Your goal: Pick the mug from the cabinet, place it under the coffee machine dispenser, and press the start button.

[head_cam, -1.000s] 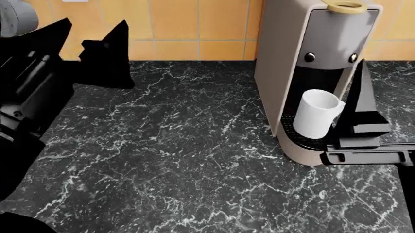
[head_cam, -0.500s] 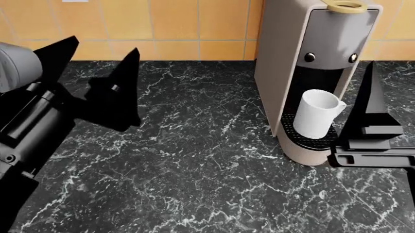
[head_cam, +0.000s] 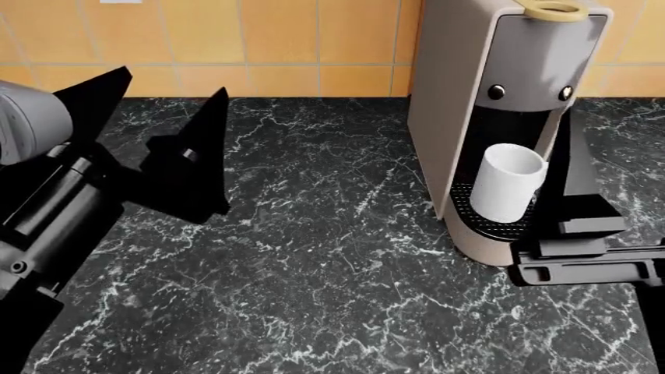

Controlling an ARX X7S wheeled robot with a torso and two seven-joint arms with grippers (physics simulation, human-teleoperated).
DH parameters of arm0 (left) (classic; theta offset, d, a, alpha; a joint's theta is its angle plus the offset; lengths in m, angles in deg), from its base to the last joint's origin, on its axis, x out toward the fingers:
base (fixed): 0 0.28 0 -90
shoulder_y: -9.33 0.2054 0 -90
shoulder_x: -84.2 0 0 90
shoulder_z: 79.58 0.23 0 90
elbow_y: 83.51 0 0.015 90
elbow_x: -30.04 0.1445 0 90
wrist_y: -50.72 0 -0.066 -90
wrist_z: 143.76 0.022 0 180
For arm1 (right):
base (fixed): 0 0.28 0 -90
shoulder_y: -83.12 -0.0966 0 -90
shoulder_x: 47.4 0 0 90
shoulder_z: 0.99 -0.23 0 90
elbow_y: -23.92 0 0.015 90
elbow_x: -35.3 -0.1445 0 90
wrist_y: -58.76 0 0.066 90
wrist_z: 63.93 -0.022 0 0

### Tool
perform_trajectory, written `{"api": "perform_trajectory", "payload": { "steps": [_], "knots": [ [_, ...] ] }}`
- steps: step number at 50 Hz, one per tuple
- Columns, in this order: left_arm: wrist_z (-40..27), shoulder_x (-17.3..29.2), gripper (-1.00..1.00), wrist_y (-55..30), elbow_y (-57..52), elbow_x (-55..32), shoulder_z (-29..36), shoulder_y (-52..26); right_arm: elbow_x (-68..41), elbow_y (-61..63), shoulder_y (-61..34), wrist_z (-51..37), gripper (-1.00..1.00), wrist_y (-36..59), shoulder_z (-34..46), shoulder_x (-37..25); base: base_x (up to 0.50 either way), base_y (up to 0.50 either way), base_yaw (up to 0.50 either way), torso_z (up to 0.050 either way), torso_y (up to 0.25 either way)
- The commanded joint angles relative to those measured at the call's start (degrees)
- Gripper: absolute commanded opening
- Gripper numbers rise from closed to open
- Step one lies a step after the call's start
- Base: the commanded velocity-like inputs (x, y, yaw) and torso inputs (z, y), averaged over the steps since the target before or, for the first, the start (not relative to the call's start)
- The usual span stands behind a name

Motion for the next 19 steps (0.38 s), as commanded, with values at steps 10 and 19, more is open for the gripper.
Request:
{"api": "perform_trajectory", "payload": {
  "steps": [10,19],
  "knots": [
    [0.0,1.0,1.00,1.8,-0.5,-0.4,0.7,1.5,0.7,0.0,-2.1,-0.5,1.00,-1.4,3.1,1.4,0.00,0.00,0.00,0.000,0.000],
    [-0.2,1.4,1.00,2.6,-0.5,-0.5,1.1,1.7,0.4,0.0,-2.1,-0.2,1.00,-1.3,2.8,1.2,0.00,0.00,0.00,0.000,0.000]
  ]
}}
